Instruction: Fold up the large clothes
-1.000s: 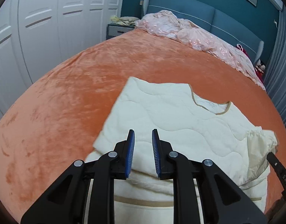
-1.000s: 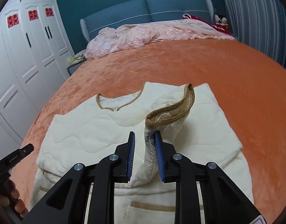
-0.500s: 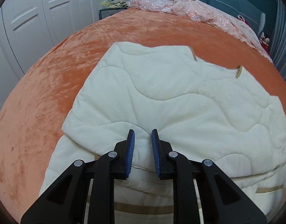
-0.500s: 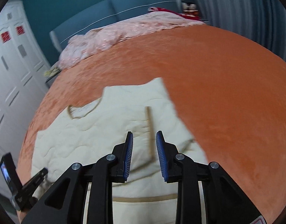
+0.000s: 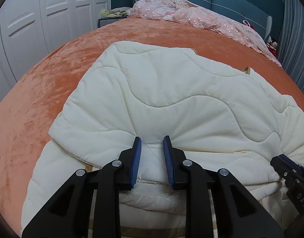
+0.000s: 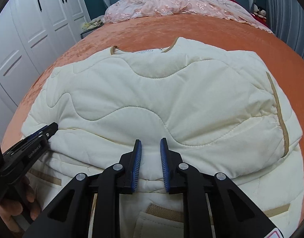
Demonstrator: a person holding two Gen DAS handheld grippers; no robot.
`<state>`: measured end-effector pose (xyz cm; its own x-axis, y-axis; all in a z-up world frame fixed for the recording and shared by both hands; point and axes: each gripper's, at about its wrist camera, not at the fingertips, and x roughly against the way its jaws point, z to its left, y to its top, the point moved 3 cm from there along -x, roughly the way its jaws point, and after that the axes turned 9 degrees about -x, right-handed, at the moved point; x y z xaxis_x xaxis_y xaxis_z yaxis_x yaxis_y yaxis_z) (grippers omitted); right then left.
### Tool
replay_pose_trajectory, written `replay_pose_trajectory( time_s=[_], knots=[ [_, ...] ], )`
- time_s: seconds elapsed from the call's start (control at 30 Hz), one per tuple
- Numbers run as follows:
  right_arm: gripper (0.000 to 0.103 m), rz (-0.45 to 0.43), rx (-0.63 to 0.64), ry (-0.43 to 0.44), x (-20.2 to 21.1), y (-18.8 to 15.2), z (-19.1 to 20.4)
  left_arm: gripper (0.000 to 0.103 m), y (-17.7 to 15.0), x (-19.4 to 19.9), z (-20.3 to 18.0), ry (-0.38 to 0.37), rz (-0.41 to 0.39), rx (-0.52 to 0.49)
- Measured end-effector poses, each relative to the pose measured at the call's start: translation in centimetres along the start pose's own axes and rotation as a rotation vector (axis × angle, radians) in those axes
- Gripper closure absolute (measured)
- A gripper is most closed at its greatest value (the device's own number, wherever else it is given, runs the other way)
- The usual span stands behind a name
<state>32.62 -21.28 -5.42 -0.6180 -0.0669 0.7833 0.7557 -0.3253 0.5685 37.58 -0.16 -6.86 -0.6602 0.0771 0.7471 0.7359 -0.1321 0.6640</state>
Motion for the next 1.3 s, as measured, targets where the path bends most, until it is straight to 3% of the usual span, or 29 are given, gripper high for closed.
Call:
replay_pose_trajectory(
  time_s=[0.47, 1.03, 1.13, 1.23, 1.3],
  knots=[
    [0.088, -0.082, 0.008, 0.003, -0.8, -1.0, 0.0, 0.081, -0.7, -0.5, -0.9, 0.076, -0.044, -0.052],
    [0.088, -0.116, 0.002, 0.011, -0.8, -1.1, 0.1, 0.081, -0.8, -0.8, -1.9, 0.141, -0.055, -0.097],
    [0.085, -0.098, -0.004, 0.025, -0.5, -0.9, 0.1, 0.081, -0.4, -0.6, -1.6, 0.115, -0.037, -0.084],
    [0.078, -0.083, -0.029, 0.068, 1.2, 0.4, 0.1, 0.076, 1.0, 0.9, 0.0, -0.023, -0.02, -0.015],
    [0.076, -0.142, -0.002, 0.12, 3.1, 2.2, 1.1, 0.076, 2.8, 2.1, 1.4, -0.061, -0.041, -0.002]
  ],
)
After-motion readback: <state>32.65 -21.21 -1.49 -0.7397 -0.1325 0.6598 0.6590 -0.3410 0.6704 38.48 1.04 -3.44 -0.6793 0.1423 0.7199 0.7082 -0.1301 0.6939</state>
